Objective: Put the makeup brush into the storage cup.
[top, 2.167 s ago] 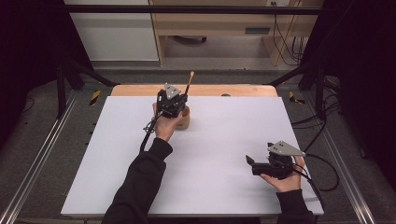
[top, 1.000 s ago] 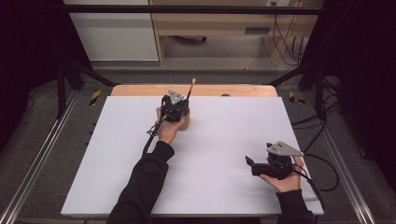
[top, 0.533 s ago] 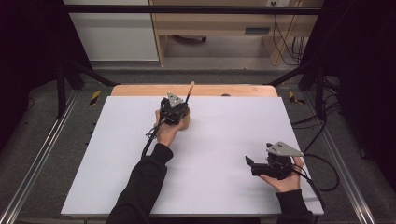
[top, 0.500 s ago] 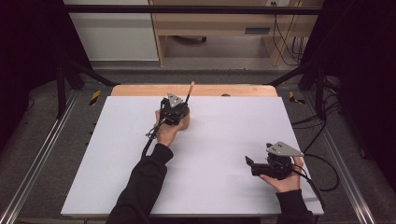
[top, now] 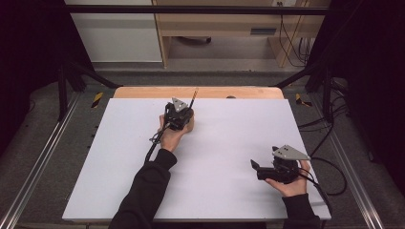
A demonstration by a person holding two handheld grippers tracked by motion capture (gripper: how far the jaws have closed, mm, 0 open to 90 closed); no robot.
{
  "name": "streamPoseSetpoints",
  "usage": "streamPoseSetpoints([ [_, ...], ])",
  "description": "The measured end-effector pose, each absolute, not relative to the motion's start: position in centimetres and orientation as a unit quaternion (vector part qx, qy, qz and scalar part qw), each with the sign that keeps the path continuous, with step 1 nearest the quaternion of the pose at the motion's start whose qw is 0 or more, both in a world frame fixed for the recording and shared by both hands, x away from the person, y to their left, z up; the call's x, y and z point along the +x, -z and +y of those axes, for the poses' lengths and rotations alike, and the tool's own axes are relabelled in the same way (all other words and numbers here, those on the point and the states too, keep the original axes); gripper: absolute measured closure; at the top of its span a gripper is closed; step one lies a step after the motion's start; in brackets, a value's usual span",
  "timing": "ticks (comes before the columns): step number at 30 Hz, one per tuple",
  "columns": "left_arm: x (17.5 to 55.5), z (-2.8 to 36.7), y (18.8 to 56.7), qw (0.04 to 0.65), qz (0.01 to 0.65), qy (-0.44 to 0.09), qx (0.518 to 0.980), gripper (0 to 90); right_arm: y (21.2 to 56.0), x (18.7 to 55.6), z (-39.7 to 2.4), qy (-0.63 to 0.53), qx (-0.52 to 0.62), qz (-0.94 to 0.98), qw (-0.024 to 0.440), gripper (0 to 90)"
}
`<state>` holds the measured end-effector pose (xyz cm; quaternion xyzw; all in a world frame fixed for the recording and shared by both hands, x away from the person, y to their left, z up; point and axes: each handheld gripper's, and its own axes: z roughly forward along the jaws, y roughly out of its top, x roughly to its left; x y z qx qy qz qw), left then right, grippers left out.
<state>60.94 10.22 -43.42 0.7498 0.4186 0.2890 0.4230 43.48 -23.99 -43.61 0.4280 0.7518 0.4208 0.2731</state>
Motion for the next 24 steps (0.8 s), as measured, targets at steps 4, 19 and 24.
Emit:
streamPoseSetpoints([
  [4,60.8,10.3,43.6,0.419,0.421,-0.285,0.752,81.8,43.6,43.5,-24.0,-0.421,0.428,0.752,0.273,7.1],
  [19,58.4,11.5,41.8,0.439,0.41,-0.273,0.751,66.9,43.3,43.3,-24.2,-0.429,0.431,0.745,0.274,6.6],
  [24,56.6,12.2,41.0,0.454,0.398,-0.263,0.752,61.1,43.1,43.2,-24.3,-0.436,0.431,0.74,0.275,6.4],
])
